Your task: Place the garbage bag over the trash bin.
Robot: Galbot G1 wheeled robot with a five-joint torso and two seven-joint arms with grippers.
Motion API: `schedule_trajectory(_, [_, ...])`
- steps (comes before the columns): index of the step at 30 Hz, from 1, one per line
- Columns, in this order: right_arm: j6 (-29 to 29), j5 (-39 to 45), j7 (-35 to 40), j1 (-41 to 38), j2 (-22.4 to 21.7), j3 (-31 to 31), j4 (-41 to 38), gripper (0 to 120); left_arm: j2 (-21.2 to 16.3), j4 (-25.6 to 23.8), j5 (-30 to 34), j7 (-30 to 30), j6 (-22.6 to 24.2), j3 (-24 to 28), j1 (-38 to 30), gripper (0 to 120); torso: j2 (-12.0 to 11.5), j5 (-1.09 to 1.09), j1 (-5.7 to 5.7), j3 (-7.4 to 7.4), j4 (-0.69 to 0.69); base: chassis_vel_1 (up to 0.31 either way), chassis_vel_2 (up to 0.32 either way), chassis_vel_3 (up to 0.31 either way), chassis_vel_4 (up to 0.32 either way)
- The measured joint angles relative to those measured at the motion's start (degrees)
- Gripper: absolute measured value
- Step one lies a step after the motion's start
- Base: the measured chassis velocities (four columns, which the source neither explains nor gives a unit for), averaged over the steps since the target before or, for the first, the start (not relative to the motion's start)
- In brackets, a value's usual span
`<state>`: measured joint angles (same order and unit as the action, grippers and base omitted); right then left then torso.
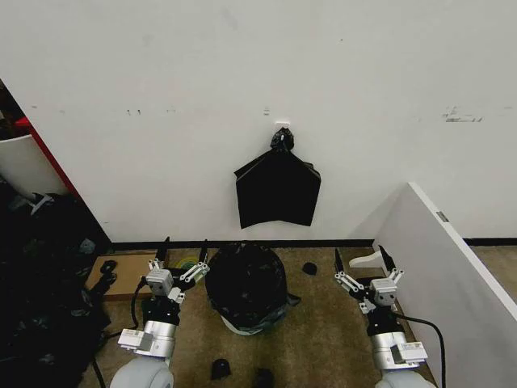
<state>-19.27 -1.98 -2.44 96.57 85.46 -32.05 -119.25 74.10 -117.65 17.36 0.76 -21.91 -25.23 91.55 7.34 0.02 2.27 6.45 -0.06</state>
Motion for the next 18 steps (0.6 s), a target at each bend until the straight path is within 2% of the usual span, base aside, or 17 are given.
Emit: schedule_trajectory(18, [-0.6, -1.49, 0.06, 0.44, 0.06, 0.95, 0.51, 100, -0.23, -0.04, 1.01, -1.54, -1.92, -0.44, 1.15, 100, 0.0, 0.0, 0.0, 0.0, 0.0, 0.0, 0.0, 0.0, 0.0])
